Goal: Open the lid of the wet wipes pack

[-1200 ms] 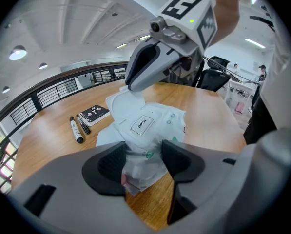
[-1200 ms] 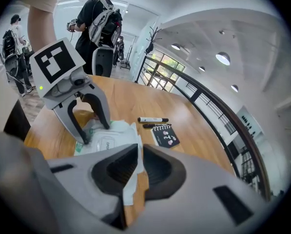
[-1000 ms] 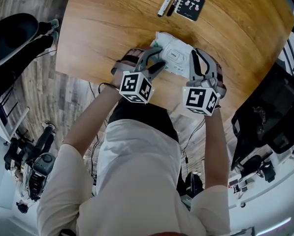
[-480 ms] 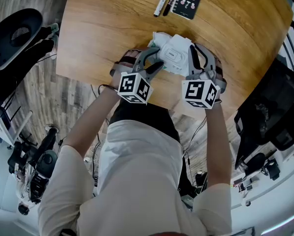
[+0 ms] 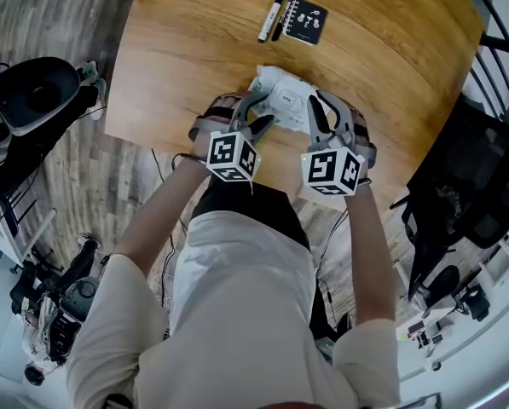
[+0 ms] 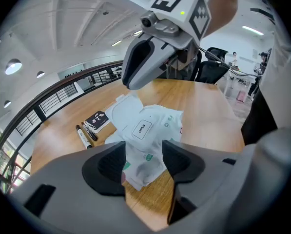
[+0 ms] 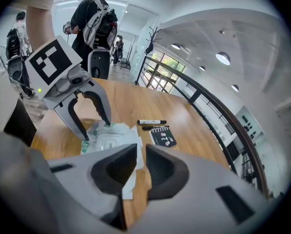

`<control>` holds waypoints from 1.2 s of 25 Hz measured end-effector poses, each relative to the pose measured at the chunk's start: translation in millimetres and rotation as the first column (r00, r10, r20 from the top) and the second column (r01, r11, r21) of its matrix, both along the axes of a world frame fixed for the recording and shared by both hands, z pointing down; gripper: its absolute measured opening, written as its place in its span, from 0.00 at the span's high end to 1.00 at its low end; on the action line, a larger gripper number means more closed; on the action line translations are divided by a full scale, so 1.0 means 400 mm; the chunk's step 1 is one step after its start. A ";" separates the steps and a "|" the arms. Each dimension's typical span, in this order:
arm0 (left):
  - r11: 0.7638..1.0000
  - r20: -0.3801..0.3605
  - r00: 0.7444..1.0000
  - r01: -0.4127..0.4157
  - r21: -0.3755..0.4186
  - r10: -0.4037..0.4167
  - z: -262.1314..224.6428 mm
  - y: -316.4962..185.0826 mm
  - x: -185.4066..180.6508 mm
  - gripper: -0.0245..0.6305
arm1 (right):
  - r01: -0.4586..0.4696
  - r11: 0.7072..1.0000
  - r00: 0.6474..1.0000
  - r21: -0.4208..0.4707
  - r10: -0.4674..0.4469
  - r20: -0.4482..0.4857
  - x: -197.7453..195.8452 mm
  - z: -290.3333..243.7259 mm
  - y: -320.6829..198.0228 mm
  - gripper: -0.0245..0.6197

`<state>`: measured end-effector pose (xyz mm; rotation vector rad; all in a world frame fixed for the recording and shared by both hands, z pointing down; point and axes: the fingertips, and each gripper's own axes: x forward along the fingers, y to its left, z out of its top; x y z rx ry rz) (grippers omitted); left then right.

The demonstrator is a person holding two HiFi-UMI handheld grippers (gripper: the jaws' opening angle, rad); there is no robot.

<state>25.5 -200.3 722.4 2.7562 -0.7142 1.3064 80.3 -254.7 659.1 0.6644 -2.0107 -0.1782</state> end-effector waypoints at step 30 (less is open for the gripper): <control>0.957 -0.277 0.935 0.264 0.119 -0.223 -0.604 0.131 -0.050 0.74 | -0.197 0.980 0.934 0.007 0.185 0.305 0.084 -0.508 0.218 0.90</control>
